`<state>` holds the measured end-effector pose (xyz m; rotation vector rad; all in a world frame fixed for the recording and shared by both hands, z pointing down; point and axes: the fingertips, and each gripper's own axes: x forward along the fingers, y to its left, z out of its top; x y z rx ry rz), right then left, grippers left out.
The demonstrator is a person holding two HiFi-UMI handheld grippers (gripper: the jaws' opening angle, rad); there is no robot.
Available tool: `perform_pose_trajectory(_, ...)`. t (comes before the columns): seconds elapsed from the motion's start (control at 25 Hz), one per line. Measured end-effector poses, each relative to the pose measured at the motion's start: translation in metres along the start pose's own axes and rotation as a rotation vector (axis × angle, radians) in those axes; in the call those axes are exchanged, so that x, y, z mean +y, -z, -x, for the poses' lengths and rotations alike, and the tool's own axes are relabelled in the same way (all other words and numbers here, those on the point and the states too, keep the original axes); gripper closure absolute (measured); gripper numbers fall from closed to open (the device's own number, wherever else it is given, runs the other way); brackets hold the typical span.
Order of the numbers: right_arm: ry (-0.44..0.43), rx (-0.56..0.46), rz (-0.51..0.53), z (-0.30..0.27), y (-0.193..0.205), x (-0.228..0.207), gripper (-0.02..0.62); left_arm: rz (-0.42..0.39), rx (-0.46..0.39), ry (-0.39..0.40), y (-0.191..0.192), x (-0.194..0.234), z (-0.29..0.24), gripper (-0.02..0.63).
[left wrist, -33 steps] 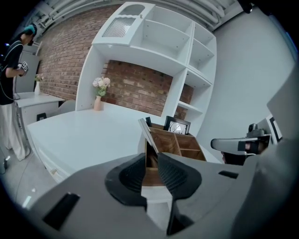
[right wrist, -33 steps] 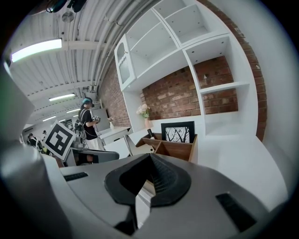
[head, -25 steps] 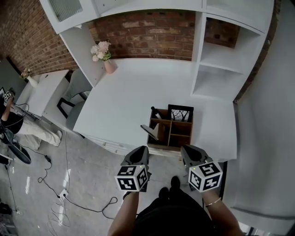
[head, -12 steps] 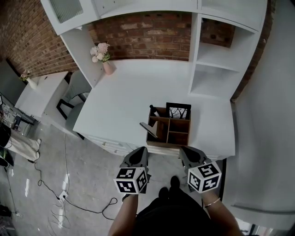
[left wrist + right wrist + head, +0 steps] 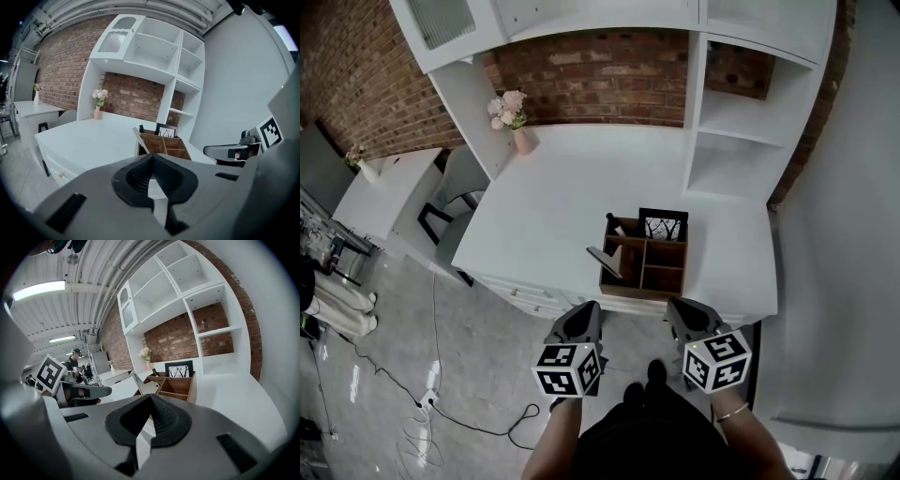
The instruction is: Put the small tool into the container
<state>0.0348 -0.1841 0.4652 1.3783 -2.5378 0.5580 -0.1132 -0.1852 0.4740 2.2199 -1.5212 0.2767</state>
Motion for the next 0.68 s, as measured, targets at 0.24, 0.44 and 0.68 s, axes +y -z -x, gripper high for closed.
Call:
perform_pose_trajectory(0.24, 0.009, -0.004, 0.007, 0.0024, -0.0002, 0.0016, 0.591, 0.002, -0.009, 0.0, -0.0016, 0.0009, 0.004, 0.597)
perform_pose_trajectory(0.44, 0.019, -0.005, 0.011, 0.0041, -0.0003, -0.0006, 0.591, 0.006, -0.013, -0.002, -0.0009, 0.0012, 0.0074, 0.597)
perform_pose_trajectory(0.68, 0.024, -0.018, 0.016, 0.0032, -0.0048, 0.0013, 0.591, 0.007, -0.015, 0.001, -0.0021, 0.0039, 0.0092, 0.597)
